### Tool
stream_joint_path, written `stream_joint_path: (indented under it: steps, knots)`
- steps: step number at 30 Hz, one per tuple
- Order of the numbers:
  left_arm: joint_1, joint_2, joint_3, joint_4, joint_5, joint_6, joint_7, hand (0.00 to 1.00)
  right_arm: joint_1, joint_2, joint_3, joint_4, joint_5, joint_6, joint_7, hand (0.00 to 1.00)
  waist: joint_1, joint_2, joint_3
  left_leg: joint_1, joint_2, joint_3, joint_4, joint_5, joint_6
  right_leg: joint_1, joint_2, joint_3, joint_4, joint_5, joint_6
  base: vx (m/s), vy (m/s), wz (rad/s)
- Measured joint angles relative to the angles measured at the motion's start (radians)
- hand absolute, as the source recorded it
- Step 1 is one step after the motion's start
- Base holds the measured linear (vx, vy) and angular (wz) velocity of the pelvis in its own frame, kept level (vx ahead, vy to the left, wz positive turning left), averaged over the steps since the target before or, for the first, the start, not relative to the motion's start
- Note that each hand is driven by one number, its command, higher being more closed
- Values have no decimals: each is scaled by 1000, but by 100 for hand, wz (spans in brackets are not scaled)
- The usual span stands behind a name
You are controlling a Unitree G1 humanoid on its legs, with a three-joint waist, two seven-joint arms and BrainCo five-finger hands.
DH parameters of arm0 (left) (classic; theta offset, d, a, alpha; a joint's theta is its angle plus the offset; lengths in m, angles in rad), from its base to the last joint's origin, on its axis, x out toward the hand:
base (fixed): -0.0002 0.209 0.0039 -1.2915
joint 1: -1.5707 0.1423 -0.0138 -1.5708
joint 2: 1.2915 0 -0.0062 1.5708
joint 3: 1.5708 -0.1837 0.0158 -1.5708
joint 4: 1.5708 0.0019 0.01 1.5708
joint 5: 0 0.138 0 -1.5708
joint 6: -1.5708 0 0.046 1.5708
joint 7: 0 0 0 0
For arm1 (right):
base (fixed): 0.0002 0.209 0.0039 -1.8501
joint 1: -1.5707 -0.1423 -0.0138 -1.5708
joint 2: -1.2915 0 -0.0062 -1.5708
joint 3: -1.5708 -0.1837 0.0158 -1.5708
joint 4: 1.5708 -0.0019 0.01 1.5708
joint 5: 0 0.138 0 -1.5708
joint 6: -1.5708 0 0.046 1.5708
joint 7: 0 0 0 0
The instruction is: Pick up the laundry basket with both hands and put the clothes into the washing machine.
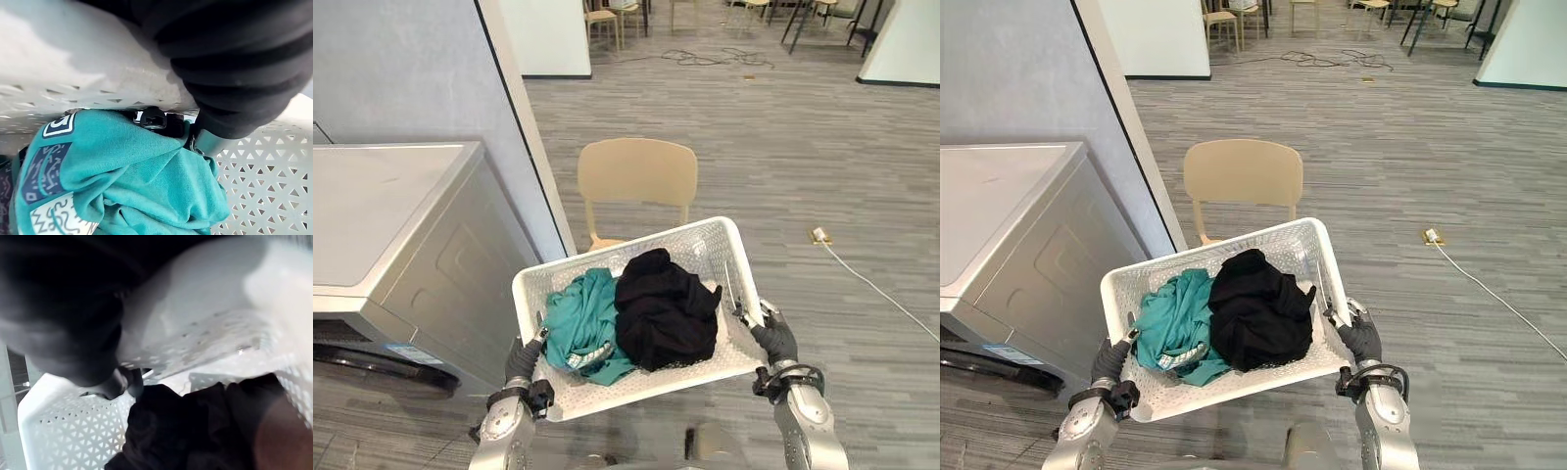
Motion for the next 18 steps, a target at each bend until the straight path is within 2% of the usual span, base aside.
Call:
stream_joint_path:
  steps: [1,2,3,5,6,7,9,12,13,14,15,16,18]
  knots:
    - [-1,-2,0,-2,0,0,-1,100,8,-2,2,-16,1,0,-3,100,0,-2,9,-19,12,1,69,-7,-2,15,1,-1,-2,-15,-1,373,-53,5]
    - [3,-11,2,-6,0,0,-2,100,28,-9,4,-52,1,1,-4,100,5,-4,26,-81,44,11,278,-9,-2,60,2,0,-11,-33,-1,276,-54,-5]
    - [27,-32,9,-31,0,0,-5,100,51,-27,9,-92,3,1,-3,100,12,8,30,-161,92,4,510,14,-15,100,14,6,-12,-50,-13,272,-27,-19]
    - [63,-50,13,-63,-4,-6,-17,100,70,-46,15,-131,9,1,1,100,29,9,31,-234,133,-8,696,13,-13,141,19,24,-16,-78,-21,278,51,-41]
    - [67,-52,15,-74,-4,-9,-23,100,73,-46,14,-140,11,1,1,100,39,11,29,-264,151,-10,717,10,-8,176,17,37,-43,-80,-17,293,74,-40]
    - [68,-52,19,-78,-4,-11,-25,100,72,-45,15,-140,16,1,1,100,41,10,27,-276,159,-11,707,9,-5,191,14,42,-59,-74,-7,311,96,-32]
    - [69,-52,27,-79,-4,-16,-26,100,72,-45,22,-141,28,0,2,100,42,3,22,-289,183,-16,587,8,-4,228,-12,61,-102,-60,15,329,166,-28]
    - [78,-62,27,-79,-2,-15,-31,100,82,-45,15,-140,28,0,3,100,39,-9,13,-254,185,-40,262,21,-20,244,-67,86,-126,-38,51,285,233,-25]
    - [79,-63,22,-79,0,-15,-36,100,89,-45,6,-140,29,-3,5,100,36,-1,8,-224,174,-72,84,99,-14,248,-80,91,-136,-34,67,272,321,-14]
    - [80,-66,17,-79,0,-15,-39,100,93,-46,-1,-140,29,-3,7,100,35,14,-2,-209,174,-85,11,190,-5,249,-82,92,-142,-29,91,279,385,-16]
    - [85,-66,11,-77,1,-15,-41,100,101,-38,-10,-127,29,-6,11,100,35,25,-22,-191,171,-87,-51,280,-67,254,-90,96,-156,-40,150,272,372,-2]
    - [86,-58,13,-76,10,-14,-40,100,99,-16,-11,-111,28,1,14,100,20,-8,-36,-173,127,-84,-103,265,-87,257,-129,95,-174,-33,176,247,369,10]
    - [88,-38,19,-76,11,-14,-42,100,109,8,-18,-110,27,1,22,100,10,-40,-44,-159,81,-77,-151,265,-87,256,-172,87,-187,3,212,167,297,19]
